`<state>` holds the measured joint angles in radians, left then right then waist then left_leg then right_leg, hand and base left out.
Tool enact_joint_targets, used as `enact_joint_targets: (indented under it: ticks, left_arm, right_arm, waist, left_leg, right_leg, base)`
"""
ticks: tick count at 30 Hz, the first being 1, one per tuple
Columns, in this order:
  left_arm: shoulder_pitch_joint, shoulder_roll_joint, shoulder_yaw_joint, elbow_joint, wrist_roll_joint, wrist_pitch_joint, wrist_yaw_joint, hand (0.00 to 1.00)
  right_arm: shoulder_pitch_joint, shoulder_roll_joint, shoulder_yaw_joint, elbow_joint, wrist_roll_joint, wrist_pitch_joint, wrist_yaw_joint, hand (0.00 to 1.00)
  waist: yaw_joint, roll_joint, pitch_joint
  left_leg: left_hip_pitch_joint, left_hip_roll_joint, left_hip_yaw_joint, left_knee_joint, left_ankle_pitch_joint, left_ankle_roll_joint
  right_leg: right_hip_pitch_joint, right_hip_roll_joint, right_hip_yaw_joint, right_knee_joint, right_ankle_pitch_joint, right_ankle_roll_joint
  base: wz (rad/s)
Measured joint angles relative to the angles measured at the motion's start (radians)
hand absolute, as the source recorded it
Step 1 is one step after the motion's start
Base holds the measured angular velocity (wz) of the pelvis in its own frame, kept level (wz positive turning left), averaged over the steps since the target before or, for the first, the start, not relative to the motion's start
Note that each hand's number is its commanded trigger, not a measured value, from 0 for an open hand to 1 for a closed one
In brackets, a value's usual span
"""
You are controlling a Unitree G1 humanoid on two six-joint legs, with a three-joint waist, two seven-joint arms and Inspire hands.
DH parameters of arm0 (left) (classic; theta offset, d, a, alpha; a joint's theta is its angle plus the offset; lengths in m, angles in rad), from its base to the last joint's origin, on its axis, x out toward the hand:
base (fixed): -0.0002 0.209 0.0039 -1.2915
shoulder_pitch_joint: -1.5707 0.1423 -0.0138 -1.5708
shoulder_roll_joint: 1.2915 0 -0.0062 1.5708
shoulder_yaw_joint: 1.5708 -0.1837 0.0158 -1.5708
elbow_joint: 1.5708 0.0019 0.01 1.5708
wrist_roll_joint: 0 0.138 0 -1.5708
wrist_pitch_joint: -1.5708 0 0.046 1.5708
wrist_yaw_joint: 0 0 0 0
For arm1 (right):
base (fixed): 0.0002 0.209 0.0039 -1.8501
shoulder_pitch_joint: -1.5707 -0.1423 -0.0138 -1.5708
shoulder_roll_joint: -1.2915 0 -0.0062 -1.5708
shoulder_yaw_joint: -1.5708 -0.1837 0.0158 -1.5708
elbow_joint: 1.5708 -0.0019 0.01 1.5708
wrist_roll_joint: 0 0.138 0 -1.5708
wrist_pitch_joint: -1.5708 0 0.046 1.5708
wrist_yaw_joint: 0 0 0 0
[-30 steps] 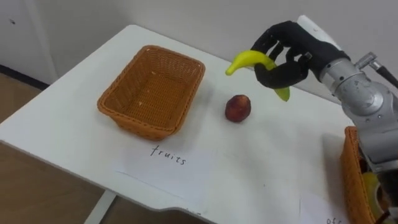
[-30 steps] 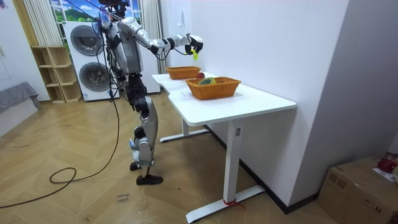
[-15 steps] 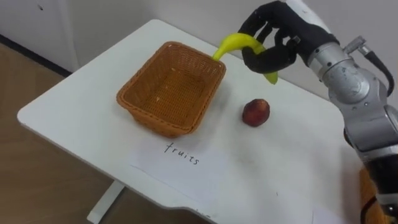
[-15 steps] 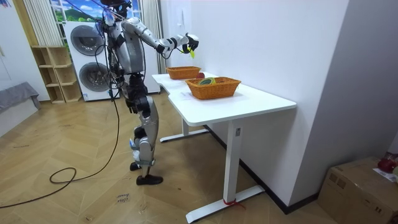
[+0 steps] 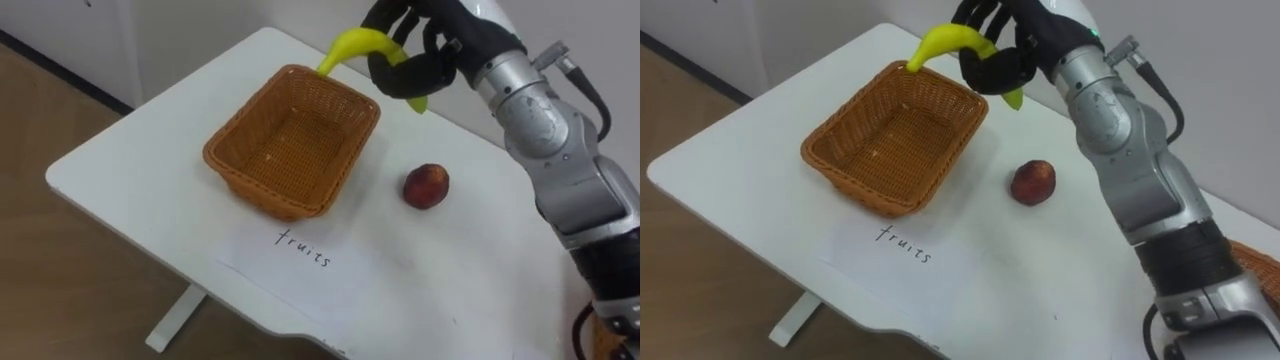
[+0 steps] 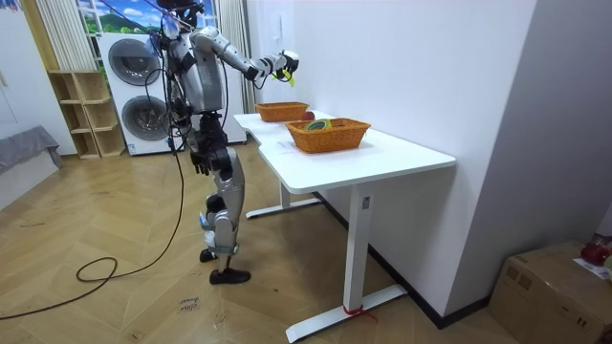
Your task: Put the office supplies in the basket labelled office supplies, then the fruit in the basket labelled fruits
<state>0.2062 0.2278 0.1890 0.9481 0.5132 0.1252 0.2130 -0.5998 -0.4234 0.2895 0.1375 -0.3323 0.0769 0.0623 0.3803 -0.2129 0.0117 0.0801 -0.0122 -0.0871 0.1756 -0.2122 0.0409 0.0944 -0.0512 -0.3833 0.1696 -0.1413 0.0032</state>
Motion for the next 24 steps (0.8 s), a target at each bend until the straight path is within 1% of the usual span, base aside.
enact_joint_targets:
  ticks: [1,6,9,11,12,15,18,21,24]
  left_arm:
    - [0.000,0.001,-0.004,0.000,0.000,0.001,0.003,0.00]
    - [0.000,0.002,-0.037,0.000,0.000,0.001,0.015,0.00]
    - [0.004,0.001,-0.038,0.000,0.000,0.001,0.015,0.00]
    - [0.004,-0.001,-0.036,0.001,0.000,0.001,0.015,0.00]
    - [0.004,-0.001,-0.036,0.001,0.000,0.001,0.015,0.00]
    - [0.003,-0.001,-0.034,0.001,-0.001,0.001,0.014,0.00]
    - [0.003,-0.003,-0.035,0.001,-0.001,-0.002,0.014,0.00]
    - [0.003,-0.003,-0.037,0.002,-0.001,-0.002,0.014,0.00]
    - [0.003,-0.003,-0.039,0.002,-0.001,-0.002,0.014,0.00]
  right_arm:
    - [-0.001,0.001,0.006,0.000,0.000,0.000,-0.003,1.00]
    - [-0.004,0.030,0.025,0.005,0.001,0.000,-0.029,1.00]
    - [-0.010,0.034,0.039,0.005,0.010,-0.001,-0.037,1.00]
    - [-0.010,0.037,0.040,0.005,0.008,-0.001,-0.037,1.00]
    - [-0.010,0.038,0.040,0.005,0.007,-0.001,-0.037,1.00]
    - [-0.009,0.038,0.050,0.001,0.000,-0.001,-0.037,1.00]
    - [-0.009,0.040,0.079,0.001,-0.006,-0.002,-0.038,1.00]
    - [-0.009,0.046,0.114,0.002,-0.004,-0.011,-0.037,1.00]
    - [-0.010,0.069,0.120,0.005,0.014,-0.014,-0.037,1.00]
  waist:
    - [0.000,-0.002,0.0003]
    - [0.003,-0.003,0.0001]
    - [0.002,-0.003,0.0005]
    - [0.004,-0.002,0.0011]
    - [0.005,-0.002,0.0012]
    - [0.010,-0.001,0.0019]
    - [0.015,0.001,0.0029]
    - [0.020,0.003,0.0048]
    - [0.029,0.009,0.0092]
  left_leg:
    - [0.000,0.000,-0.001,0.000,0.000,0.000]
    - [0.000,-0.001,-0.005,0.000,0.000,0.000]
    - [0.000,-0.001,-0.009,-0.001,0.000,0.000]
    - [0.000,-0.001,-0.012,-0.001,0.000,0.000]
    - [0.000,-0.001,-0.013,-0.001,0.000,0.000]
    - [0.000,-0.002,-0.020,-0.001,0.000,0.000]
    - [0.002,-0.002,-0.021,-0.001,0.000,0.000]
    - [0.002,-0.002,-0.021,-0.001,0.000,0.000]
    - [0.002,-0.002,-0.021,-0.001,0.000,0.000]
  right_leg:
    - [0.000,0.000,0.000,0.000,-0.001,0.001]
    - [0.003,-0.001,0.001,0.000,-0.005,0.007]
    - [0.004,-0.001,0.003,0.000,-0.006,0.009]
    - [0.005,0.000,0.024,0.000,-0.008,0.010]
    - [0.006,0.000,0.027,0.000,-0.008,0.010]
    - [0.007,0.001,0.027,0.000,-0.008,0.011]
    - [0.008,0.001,0.026,0.000,-0.008,0.011]
    - [0.008,0.001,0.025,0.000,-0.008,0.011]
    - [0.009,0.000,0.024,-0.001,-0.009,0.011]
  base:
    - [0.00]
    - [0.04]
    - [0.05]
    - [0.06]
    - [0.06]
    - [0.05]
    - [0.00]
    - [0.00]
    - [0.00]
